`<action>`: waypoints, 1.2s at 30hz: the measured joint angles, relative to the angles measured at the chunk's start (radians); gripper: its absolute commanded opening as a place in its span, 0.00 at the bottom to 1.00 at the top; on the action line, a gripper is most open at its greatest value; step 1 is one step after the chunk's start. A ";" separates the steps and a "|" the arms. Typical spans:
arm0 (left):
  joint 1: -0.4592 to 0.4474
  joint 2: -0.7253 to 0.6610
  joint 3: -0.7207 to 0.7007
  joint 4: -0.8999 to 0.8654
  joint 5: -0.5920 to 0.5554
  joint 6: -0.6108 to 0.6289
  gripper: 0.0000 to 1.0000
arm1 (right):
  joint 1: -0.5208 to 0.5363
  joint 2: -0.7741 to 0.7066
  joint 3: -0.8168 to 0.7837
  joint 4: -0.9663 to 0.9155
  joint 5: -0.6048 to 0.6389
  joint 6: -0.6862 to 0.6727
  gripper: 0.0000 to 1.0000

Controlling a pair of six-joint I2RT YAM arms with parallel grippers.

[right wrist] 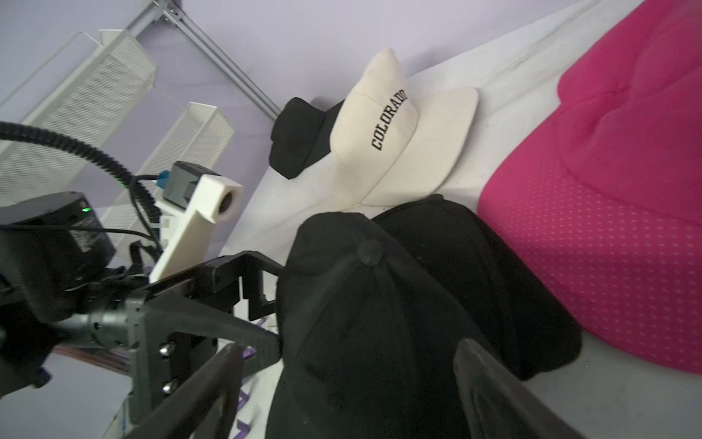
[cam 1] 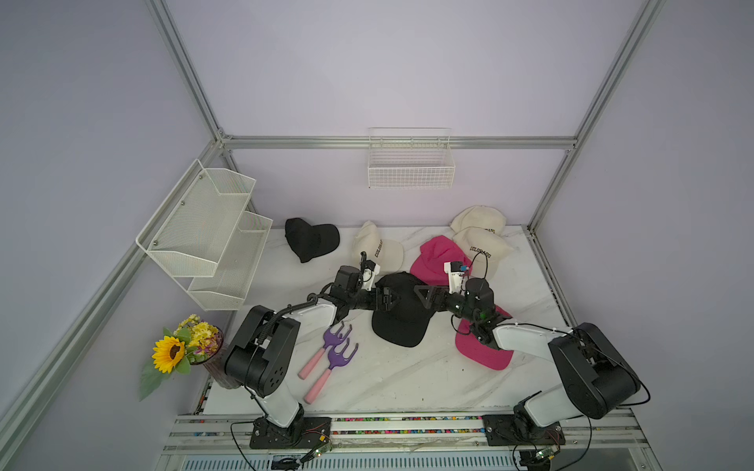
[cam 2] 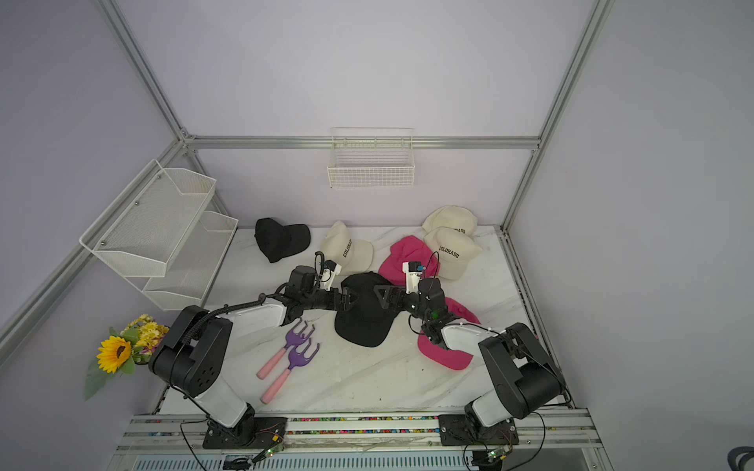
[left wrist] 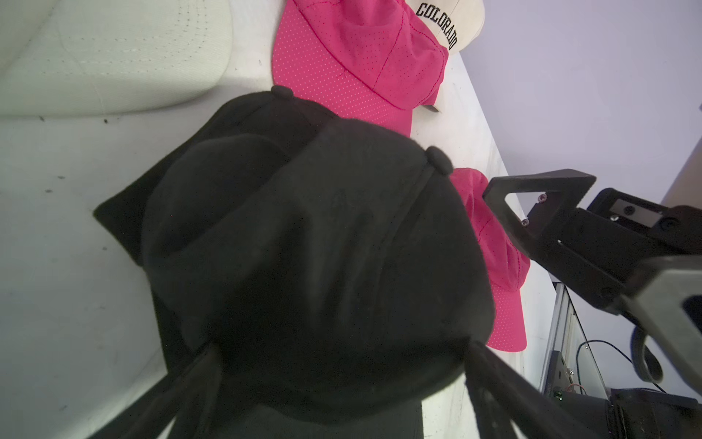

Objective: Stack the baseball caps by color
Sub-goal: Adjust the baseball cap.

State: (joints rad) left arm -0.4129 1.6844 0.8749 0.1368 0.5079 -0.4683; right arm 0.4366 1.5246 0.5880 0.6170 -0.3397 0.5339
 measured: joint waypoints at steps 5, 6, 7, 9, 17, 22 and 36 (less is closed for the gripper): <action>0.000 0.018 0.010 -0.004 -0.002 0.000 1.00 | 0.053 0.107 0.016 -0.020 0.026 -0.059 0.65; 0.000 0.019 0.010 -0.005 -0.004 0.000 1.00 | 0.066 0.128 0.027 -0.023 0.034 -0.068 0.53; 0.000 0.019 0.010 -0.006 -0.006 0.000 1.00 | 0.074 0.143 0.040 -0.026 0.044 -0.075 0.42; 0.001 0.020 0.010 -0.011 -0.016 0.000 1.00 | 0.091 0.156 0.063 -0.037 0.061 -0.082 0.20; 0.000 0.017 0.012 -0.050 -0.014 0.000 1.00 | 0.109 0.059 0.066 -0.086 0.084 -0.088 0.00; 0.000 -0.032 0.027 -0.089 -0.011 0.000 1.00 | 0.109 -0.029 0.066 -0.128 0.060 -0.095 0.00; 0.013 -0.143 0.046 -0.187 -0.184 -0.011 1.00 | 0.056 -0.037 0.159 -0.146 0.038 -0.138 0.00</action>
State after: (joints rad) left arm -0.4004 1.5417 0.9207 -0.0498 0.3237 -0.4789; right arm 0.4927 1.4879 0.7467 0.4706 -0.3016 0.3962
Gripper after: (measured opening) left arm 0.994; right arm 0.054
